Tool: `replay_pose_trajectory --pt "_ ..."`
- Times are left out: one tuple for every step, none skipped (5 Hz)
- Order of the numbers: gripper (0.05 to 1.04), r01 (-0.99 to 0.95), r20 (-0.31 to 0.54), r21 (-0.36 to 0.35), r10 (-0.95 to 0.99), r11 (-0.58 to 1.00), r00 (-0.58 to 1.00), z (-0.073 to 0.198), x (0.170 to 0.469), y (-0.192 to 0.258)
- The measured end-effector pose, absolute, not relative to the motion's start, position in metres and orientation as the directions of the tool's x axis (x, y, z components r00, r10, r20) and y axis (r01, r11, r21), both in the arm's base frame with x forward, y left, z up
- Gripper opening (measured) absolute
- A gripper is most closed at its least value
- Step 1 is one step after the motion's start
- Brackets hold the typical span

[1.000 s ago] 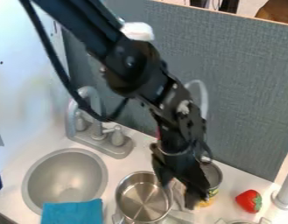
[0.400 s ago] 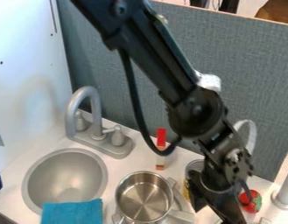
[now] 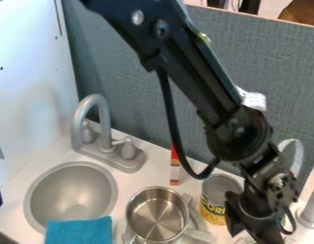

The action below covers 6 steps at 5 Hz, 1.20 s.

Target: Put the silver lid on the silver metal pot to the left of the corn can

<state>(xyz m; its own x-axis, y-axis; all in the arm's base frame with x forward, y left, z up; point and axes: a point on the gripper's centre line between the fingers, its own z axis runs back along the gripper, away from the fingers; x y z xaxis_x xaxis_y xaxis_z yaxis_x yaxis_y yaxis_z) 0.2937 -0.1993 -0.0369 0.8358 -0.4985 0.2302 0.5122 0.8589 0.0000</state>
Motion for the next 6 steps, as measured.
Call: replay_pose_trajectory --pt "1.000 0.540 0.208 0.001 -0.528 0.842 0.823 -0.047 0.288 -0.210" --pt "1.000 0.553 0.196 0.006 -0.544 0.833 0.816 -0.055 0.287 -0.218" --pt "1.000 0.563 0.187 0.008 -0.555 0.826 0.811 -0.060 0.287 -0.221" --pt "1.000 0.566 0.187 0.008 -0.557 0.824 0.809 -0.063 0.289 -0.223" --pt "1.000 0.574 0.180 0.010 -0.566 0.819 0.805 -0.068 0.291 -0.225" --pt "1.000 0.568 0.179 0.001 -0.560 0.823 0.809 -0.070 0.294 -0.229"
